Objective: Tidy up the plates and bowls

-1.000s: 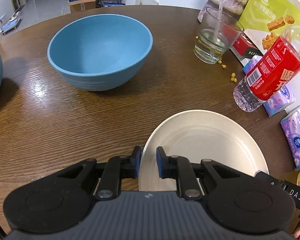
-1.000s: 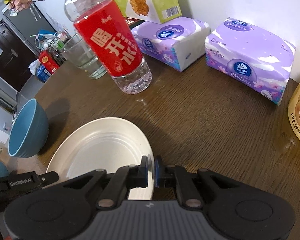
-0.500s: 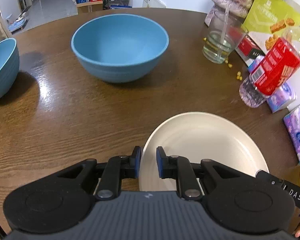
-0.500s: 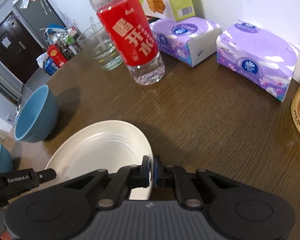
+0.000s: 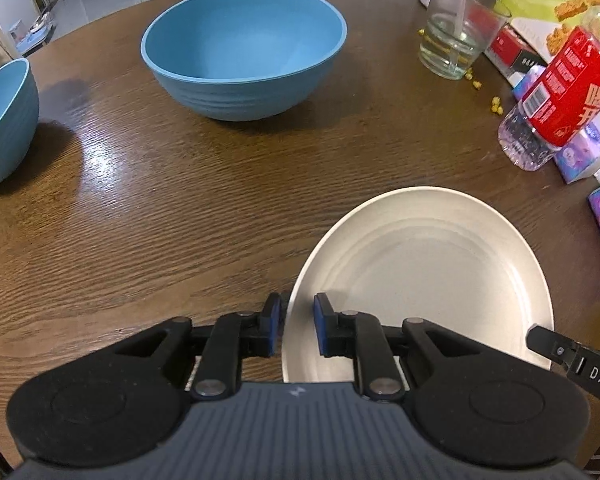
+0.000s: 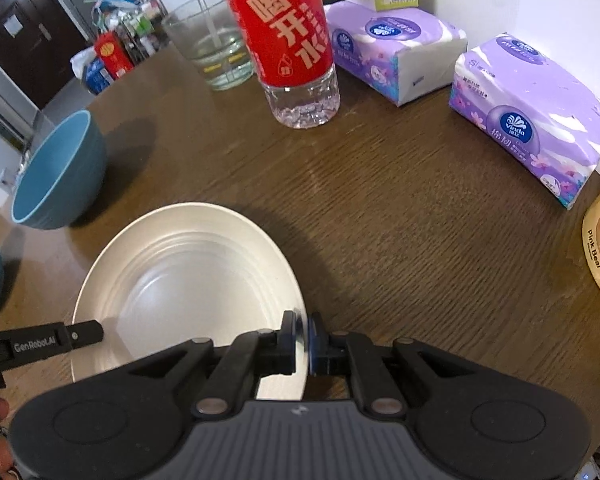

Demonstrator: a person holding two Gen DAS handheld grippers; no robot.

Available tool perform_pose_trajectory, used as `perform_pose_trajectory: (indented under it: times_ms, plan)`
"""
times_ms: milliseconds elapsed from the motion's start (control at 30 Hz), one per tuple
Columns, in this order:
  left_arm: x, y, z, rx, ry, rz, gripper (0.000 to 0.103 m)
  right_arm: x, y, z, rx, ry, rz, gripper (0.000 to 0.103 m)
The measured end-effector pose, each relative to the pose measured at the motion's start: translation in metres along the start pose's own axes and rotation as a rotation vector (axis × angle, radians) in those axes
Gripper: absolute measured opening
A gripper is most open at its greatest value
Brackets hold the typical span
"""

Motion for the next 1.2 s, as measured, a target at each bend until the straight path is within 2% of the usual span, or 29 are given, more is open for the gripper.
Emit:
perform_pose_trajectory:
  times_ms: [67,167,267,400,467,500,533,700,1200]
  plan:
    - [-0.001,0.0,0.0,-0.008,0.014,0.003,0.019,-0.001,0.002,-0.001,0.014,0.017,-0.011,0.006]
    - [-0.002,0.0,0.0,-0.019,0.036,0.01,0.023,-0.002,0.001,-0.001,0.029,0.04,-0.013,0.011]
    - [-0.004,0.001,0.002,-0.033,0.061,0.012,0.033,-0.005,0.0,0.001,0.033,0.058,-0.006,0.014]
    - [-0.009,0.002,0.005,-0.032,0.09,0.02,0.035,-0.007,0.0,0.003,0.036,0.082,-0.005,0.016]
    - [-0.01,0.001,0.006,-0.019,0.103,0.026,0.029,-0.008,0.003,0.005,0.045,0.091,-0.012,0.014]
    - [-0.011,0.001,0.006,-0.005,0.106,0.026,0.02,-0.009,0.005,0.005,0.044,0.091,-0.017,0.01]
    - [-0.011,0.0,0.006,0.004,0.11,0.026,0.018,-0.009,0.007,0.004,0.042,0.091,-0.022,0.009]
    - [-0.008,-0.002,0.005,-0.001,0.104,0.029,0.017,-0.006,0.013,0.002,0.067,0.076,-0.057,0.009]
    - [0.001,0.004,-0.012,-0.015,0.064,0.017,0.017,0.002,0.02,-0.019,0.049,0.013,-0.092,0.007]
Point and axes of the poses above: each gripper's, at about its wrist camera, not at the fingertips, and z roughly the way its jaws point, y to its left, x to its underside, the point moved 2 cm from there along z, roughly the way its jaws point, and after that the axes turned 6 degrees about z, right-handed, at the moved point
